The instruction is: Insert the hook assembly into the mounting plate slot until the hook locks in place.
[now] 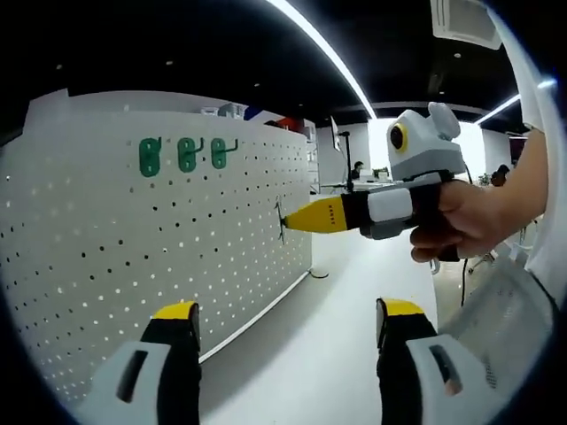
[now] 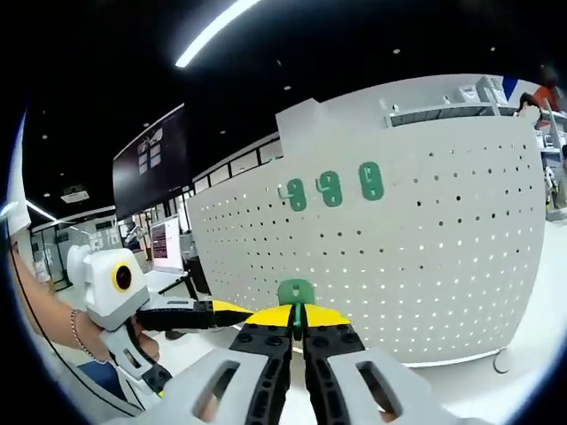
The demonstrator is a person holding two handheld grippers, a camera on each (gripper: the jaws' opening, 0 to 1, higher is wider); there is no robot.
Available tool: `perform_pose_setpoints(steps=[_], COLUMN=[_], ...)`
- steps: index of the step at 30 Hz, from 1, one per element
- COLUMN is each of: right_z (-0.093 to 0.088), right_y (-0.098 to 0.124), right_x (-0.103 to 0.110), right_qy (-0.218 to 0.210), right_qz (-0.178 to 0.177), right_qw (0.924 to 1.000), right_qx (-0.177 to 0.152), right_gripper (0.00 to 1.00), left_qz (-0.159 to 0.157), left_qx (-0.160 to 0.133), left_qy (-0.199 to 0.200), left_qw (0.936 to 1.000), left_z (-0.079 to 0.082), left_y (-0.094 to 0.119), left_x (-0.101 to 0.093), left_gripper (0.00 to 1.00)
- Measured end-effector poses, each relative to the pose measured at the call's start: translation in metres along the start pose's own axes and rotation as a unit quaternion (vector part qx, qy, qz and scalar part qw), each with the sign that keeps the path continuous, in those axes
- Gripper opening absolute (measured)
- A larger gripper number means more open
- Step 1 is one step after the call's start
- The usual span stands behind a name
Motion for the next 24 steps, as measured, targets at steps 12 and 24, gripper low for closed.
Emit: perform_pose_setpoints(steps=[12,24], right_z=[0.017,0.040], right_y=[-0.001,0.001], right_x=[-0.022,-0.054], right_qy=[0.020,0.041], right_qz=[-0.024,-0.059], right_qw=[0.9995,0.9973], right_qx=[-0.006,-0.017], right_gripper=[0.01,0.01], left_qz=[0.011,0.026], left_qx=[0.002,0.000], left_qy=[0.006,0.016], left_qw=[0.9999,0.9995], left_z=[-0.005,-0.005], left_y=[0.007,0.014], left_x=[0.006,0.013], left_gripper=[0.83,0.82])
Point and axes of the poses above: the point that each gripper's makers call its tool centre point, and the gripper's own axes: y roughly backward along the fingers, x roughly to its left, z roughly out of its top, the point moved 5 cm from there along y, roughly backward along the fingers, and after that the axes turned 14 degrees about z, right-handed, at the moved point
